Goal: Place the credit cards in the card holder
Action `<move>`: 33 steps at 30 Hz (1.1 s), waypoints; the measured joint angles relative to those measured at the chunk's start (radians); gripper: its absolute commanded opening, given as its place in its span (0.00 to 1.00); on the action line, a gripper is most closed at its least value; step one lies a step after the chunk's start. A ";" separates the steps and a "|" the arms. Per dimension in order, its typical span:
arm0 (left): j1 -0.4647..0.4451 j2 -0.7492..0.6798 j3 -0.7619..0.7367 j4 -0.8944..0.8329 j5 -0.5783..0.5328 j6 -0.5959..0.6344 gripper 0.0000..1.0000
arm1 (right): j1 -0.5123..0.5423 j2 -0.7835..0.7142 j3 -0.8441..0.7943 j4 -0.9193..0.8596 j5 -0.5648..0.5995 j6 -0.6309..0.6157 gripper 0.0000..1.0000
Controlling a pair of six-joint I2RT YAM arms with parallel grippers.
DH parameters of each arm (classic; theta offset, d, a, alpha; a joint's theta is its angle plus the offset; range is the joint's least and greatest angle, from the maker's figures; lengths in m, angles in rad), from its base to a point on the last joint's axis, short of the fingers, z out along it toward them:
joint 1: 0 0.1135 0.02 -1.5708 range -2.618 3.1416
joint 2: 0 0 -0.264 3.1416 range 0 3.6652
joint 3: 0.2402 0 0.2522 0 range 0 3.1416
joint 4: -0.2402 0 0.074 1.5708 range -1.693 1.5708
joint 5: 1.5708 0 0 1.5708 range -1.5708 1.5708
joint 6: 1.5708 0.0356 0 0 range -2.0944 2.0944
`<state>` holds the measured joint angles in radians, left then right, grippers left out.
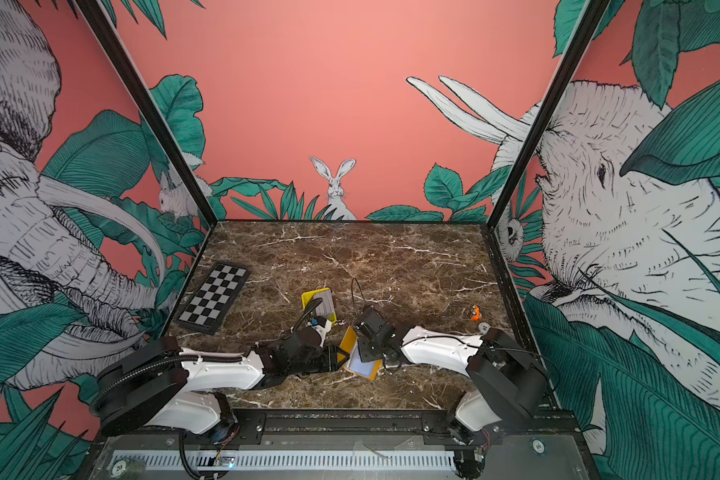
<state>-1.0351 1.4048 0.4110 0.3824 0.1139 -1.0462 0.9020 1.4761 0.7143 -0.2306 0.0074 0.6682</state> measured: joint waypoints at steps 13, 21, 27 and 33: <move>-0.027 0.027 -0.042 0.163 -0.007 -0.044 0.27 | 0.000 -0.225 -0.021 -0.002 -0.016 0.078 0.31; -0.064 0.065 -0.033 0.179 -0.106 -0.062 0.12 | 0.008 -0.323 -0.118 -0.051 -0.044 0.114 0.28; -0.070 0.065 -0.017 0.176 -0.157 -0.062 0.12 | 0.049 -0.364 -0.159 -0.051 -0.083 0.165 0.28; -0.079 0.077 -0.007 0.178 -0.162 -0.061 0.16 | 0.086 -0.374 -0.218 -0.076 -0.068 0.222 0.23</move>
<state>-1.1137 1.4818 0.4038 0.5606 -0.0479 -1.1076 0.9882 1.1019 0.4965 -0.3065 -0.0601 0.8902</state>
